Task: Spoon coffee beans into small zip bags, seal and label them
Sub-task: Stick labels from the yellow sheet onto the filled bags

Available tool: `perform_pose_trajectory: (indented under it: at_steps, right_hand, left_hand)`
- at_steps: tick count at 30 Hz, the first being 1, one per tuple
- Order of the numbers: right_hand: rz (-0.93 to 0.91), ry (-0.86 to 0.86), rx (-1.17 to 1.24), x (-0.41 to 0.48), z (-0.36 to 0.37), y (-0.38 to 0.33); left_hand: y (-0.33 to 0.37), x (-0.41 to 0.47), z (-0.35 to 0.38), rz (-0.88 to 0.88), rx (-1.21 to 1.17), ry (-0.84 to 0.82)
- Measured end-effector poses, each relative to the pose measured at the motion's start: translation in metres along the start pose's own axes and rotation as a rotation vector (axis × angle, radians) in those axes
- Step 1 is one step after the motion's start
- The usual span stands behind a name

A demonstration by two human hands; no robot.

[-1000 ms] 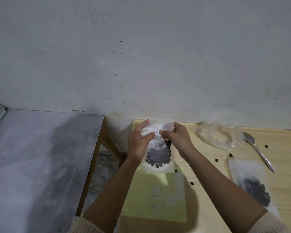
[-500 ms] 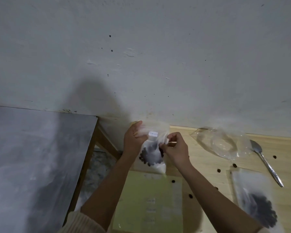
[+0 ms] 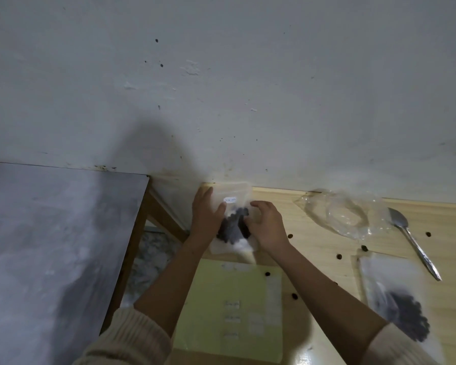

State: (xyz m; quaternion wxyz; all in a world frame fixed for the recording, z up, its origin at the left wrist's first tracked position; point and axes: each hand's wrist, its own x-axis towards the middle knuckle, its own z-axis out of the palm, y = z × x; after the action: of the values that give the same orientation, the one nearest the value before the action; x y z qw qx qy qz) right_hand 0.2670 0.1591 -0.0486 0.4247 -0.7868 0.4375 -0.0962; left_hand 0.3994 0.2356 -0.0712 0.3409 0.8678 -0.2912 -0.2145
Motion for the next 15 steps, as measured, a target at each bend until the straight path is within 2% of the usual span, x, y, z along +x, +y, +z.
perform_pose_trajectory:
  at_steps: [4, 6, 10, 13, 15]
  right_hand:
    - [-0.041, 0.175, 0.036, -0.024, -0.038, 0.005]
    - [-0.037, 0.309, 0.077, -0.043, -0.065, 0.014]
    - [0.049, 0.556, 0.085, -0.093, -0.121, 0.055]
    - [0.239, 0.622, 0.056, -0.136, -0.154, 0.103]
    - [0.391, 0.593, -0.022, -0.164, -0.167, 0.137]
  left_hand:
    - [0.040, -0.023, 0.003, 0.171, -0.106, 0.168]
    - [0.070, -0.043, 0.016, 0.261, -0.208, 0.130]
    - [0.115, -0.098, 0.064, 0.375, -0.297, -0.105]
    - [0.127, -0.141, 0.106, 0.323, -0.257, -0.346]
    - [0.127, -0.167, 0.136, 0.234, -0.180, -0.512]
